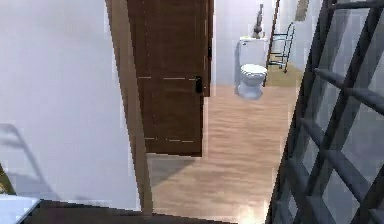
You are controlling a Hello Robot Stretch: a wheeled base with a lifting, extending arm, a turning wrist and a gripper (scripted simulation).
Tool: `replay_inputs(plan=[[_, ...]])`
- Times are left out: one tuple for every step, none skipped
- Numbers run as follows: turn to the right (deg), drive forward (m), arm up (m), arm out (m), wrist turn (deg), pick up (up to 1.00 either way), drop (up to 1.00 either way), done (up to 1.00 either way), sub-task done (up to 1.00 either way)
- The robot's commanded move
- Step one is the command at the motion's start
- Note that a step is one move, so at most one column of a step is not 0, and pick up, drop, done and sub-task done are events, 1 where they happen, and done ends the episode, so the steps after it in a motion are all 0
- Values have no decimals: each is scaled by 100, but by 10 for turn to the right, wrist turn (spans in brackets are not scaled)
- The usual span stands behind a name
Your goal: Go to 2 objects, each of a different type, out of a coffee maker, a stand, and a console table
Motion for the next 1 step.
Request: replay_inputs(plan=[[120,0,0,0,0,0,0,0,0]])
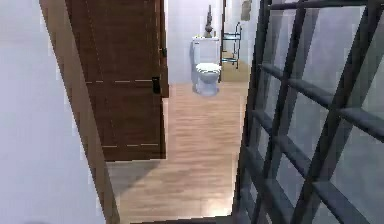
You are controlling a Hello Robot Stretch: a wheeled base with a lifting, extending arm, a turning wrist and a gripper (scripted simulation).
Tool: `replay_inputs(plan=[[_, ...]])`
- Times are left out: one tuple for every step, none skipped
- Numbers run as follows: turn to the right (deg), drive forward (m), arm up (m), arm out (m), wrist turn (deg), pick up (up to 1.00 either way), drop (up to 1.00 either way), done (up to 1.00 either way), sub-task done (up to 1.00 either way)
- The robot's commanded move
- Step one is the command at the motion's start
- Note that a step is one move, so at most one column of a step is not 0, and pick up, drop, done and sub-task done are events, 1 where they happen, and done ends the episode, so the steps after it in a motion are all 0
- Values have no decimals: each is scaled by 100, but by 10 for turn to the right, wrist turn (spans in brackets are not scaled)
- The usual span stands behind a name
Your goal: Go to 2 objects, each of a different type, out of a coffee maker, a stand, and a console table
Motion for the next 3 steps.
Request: replay_inputs(plan=[[0,100,0,0,0,0,0,0,0],[0,20,0,0,0,0,0,0,0],[60,0,0,0,0,0,0,0,0]])
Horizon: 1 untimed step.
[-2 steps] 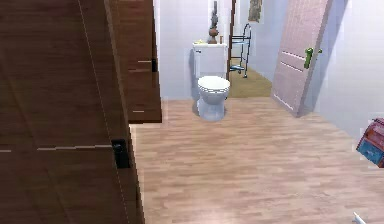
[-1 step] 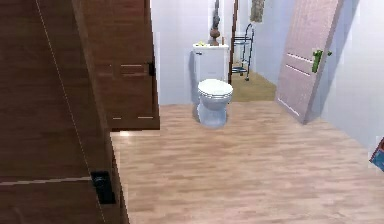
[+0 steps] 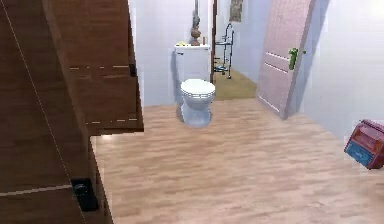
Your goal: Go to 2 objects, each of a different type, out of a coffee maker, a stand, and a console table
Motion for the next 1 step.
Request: replay_inputs(plan=[[0,45,0,0,0,0,0,0,0]])
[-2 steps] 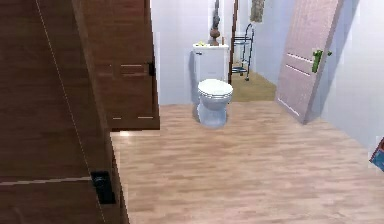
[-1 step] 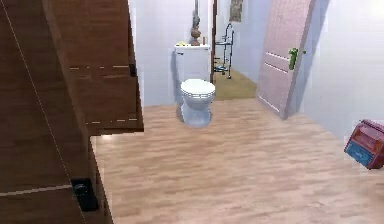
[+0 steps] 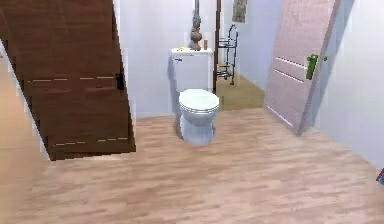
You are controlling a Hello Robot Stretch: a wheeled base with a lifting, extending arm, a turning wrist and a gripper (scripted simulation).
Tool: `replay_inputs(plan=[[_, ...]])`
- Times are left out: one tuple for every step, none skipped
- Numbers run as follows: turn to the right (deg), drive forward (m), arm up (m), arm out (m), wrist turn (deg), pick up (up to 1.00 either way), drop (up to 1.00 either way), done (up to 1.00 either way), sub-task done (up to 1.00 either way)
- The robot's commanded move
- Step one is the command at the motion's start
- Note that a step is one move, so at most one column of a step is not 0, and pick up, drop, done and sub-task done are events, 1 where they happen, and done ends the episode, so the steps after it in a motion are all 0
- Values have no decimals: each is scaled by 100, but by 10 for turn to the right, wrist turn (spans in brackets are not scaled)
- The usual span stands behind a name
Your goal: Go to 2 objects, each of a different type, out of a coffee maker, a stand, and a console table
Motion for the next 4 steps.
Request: replay_inputs(plan=[[-240,0,0,0,0,0,0,0,0],[0,60,0,0,0,0,0,0,0],[210,0,0,0,0,0,0,0,0],[0,20,0,0,0,0,0,0,0]])
